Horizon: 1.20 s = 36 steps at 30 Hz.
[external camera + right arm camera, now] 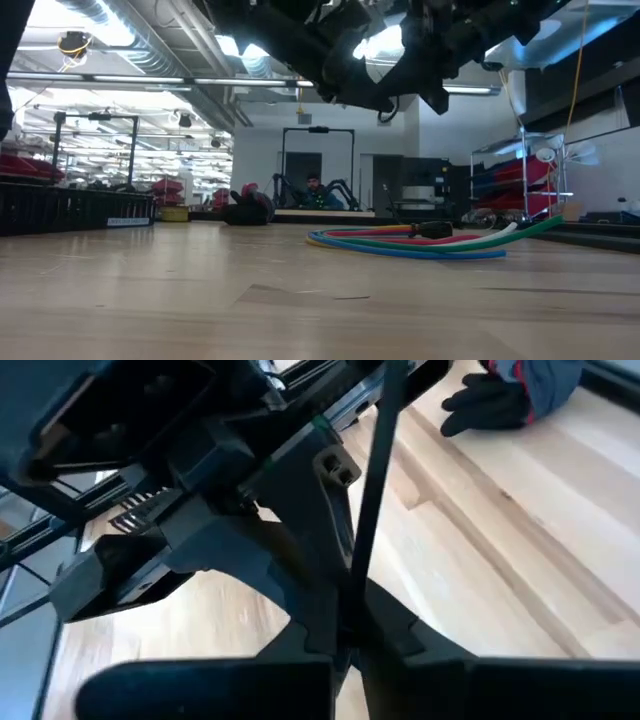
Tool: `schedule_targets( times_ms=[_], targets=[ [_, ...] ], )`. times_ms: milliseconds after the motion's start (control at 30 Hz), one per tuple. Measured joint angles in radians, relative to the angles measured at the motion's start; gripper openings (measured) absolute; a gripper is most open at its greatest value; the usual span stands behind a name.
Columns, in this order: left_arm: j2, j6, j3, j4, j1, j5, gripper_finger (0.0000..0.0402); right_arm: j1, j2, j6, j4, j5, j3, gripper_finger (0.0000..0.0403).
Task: Ziptie cables
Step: Wrap the cable wires with the black zip tie
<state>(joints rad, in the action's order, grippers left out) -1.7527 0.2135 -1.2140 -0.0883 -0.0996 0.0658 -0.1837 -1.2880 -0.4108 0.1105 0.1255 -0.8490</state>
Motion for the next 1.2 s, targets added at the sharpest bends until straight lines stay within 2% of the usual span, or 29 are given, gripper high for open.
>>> schedule_targets(
  times_ms=[167,367,500,633,733,867,1000,1200],
  targets=[
    [0.001,-0.039,-0.002,0.025,-0.016,-0.003,0.0011,0.001,-0.001,0.0,0.053,-0.046,0.0,0.0021],
    [0.031,-0.12,-0.007,0.051,-0.041,-0.004,0.0062,0.0,0.013,-0.008,0.211,-0.154,-0.007,0.0011],
    [0.043,-0.155,-0.006,0.148,-0.065,-0.082,0.0102,0.0,0.017,-0.015,0.409,-0.231,-0.048,0.0015],
    [0.009,-0.154,-0.005,0.209,-0.086,-0.167,0.0129,0.012,0.016,-0.095,0.514,-0.278,-0.039,0.0015],
    [-0.063,-0.142,-0.003,0.208,-0.09,-0.198,0.0143,0.031,0.016,-0.158,0.537,-0.312,0.004,0.0016],
    [-0.137,-0.179,-0.004,0.158,-0.088,-0.24,0.0161,0.057,0.016,-0.201,0.53,-0.295,0.048,0.0016],
    [-0.194,-0.171,-0.003,0.144,-0.07,-0.241,0.0188,0.097,0.016,-0.238,0.527,-0.293,0.066,0.0016],
    [-0.287,-0.074,-0.004,0.012,-0.039,-0.205,0.0219,0.127,0.016,-0.262,0.506,-0.314,0.067,0.0016]
  ],
)
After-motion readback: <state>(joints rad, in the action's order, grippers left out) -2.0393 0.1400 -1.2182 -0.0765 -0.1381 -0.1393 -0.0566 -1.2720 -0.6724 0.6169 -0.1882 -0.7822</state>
